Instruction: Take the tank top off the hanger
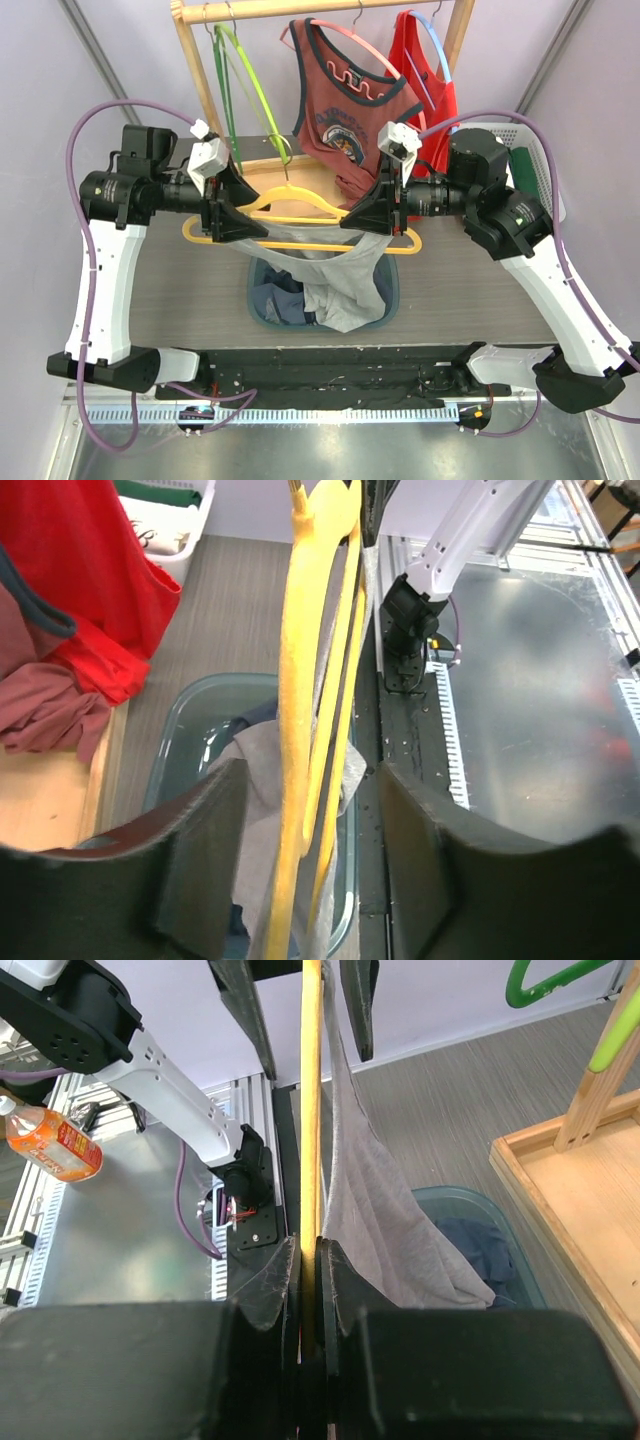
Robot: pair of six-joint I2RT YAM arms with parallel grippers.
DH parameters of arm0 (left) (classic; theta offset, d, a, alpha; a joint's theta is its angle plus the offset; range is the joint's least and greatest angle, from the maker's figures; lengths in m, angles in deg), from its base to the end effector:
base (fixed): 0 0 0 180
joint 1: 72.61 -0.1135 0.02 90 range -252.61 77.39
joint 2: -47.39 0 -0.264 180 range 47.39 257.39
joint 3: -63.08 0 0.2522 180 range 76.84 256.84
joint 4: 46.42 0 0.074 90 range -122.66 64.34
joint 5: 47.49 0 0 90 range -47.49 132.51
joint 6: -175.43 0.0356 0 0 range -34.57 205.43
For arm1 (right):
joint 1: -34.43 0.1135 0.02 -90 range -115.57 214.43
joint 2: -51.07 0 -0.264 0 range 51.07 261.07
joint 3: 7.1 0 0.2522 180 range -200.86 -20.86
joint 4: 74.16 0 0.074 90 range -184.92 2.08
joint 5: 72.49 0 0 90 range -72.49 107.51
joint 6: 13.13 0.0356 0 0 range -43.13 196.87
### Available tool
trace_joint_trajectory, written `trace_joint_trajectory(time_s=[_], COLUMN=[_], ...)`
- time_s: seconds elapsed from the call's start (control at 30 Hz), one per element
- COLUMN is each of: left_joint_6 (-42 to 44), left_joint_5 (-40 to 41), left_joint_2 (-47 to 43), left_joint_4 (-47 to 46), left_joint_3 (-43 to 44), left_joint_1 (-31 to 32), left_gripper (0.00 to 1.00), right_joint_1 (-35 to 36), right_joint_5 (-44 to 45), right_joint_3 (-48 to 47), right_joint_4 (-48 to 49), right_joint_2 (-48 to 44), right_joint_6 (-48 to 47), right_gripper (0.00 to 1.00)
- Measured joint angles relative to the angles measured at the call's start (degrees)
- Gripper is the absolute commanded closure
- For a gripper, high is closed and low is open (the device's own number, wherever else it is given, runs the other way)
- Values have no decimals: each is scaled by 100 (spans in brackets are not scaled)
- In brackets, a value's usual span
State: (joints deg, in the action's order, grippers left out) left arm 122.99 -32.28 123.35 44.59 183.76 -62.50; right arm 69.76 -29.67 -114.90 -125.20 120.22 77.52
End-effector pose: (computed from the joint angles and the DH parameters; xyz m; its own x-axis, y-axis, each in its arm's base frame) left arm 0.1837 -0.0677 0.4868 -0.1359 0.1867 -0.9730 0.9907 0.0346 -0.1317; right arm 0.1635 0.1479 0.4967 -0.1861 -0.1225 -0.9749 -0.9755 0.1416 0.1685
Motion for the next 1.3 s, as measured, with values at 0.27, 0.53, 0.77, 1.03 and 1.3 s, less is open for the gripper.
trace_joint_trajectory(time_s=[0.27, 0.53, 0.77, 1.03, 1.3], left_joint_6=[-271, -348, -369, -341, -446], left_joint_5=[-127, -153, 28, 855, 1333], left_joint_2=[63, 61, 59, 26, 24], left_joint_4=[20, 61, 74, 68, -20], left_joint_3=[144, 184, 184, 271, 291], left_joint_1=[35, 103, 168, 177, 177], left_gripper=[67, 100, 100, 100, 100], right_joint_1=[22, 17, 28, 50, 50], right_joint_5=[-11, -50, 223, 1788, 3213], right_joint_3=[0, 0, 0, 278, 1410], right_joint_4=[39, 42, 234, 610, 1088], right_joint_2=[0, 7, 20, -422, -1836], right_joint_6=[15, -11, 55, 68, 407], right_gripper=[99, 90, 19, 13, 31])
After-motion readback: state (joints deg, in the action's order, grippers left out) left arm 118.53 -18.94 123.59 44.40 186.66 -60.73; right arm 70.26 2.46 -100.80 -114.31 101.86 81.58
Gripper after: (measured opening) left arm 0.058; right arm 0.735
